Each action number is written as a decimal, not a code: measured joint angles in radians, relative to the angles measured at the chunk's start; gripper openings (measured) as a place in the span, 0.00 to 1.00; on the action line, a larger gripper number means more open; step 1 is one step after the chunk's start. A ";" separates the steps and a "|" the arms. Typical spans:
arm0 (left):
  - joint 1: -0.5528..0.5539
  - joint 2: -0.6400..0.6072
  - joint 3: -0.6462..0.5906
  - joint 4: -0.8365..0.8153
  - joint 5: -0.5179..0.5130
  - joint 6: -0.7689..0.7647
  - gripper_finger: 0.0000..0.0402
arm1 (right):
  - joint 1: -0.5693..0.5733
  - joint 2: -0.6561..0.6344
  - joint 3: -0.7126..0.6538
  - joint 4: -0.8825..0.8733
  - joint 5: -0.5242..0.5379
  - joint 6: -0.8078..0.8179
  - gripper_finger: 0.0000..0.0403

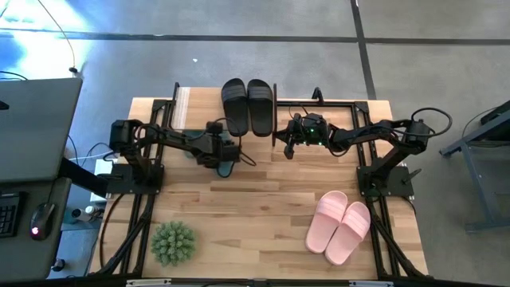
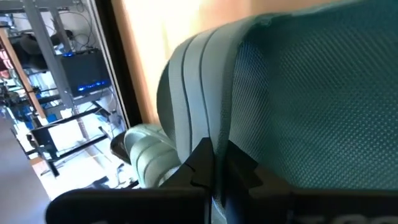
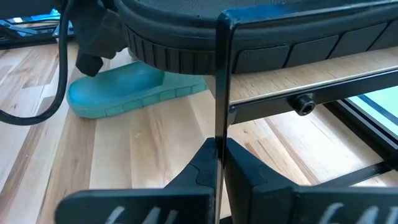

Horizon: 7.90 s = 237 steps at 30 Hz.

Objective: Pick and place slides into the shelf
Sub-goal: Put the green slide under the shelf, then put the left pink slide under the shelf

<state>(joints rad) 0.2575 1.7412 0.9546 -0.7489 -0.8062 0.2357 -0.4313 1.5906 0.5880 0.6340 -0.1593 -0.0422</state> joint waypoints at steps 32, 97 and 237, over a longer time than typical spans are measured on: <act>-0.002 0.001 0.016 -0.169 0.047 -0.089 0.38 | 0.000 0.000 0.000 -0.001 -0.001 0.008 0.00; -0.237 0.013 0.018 -0.054 0.562 -0.413 0.00 | 0.000 0.000 0.000 0.010 -0.005 0.016 0.00; -0.362 -0.758 0.091 -0.185 0.302 -0.445 0.46 | 0.957 -0.741 0.218 -1.046 0.634 0.232 0.28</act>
<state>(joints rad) -0.1047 0.9834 1.0458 -0.9340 -0.5044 -0.2094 0.5262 0.8494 0.8064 -0.4122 0.4752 0.1897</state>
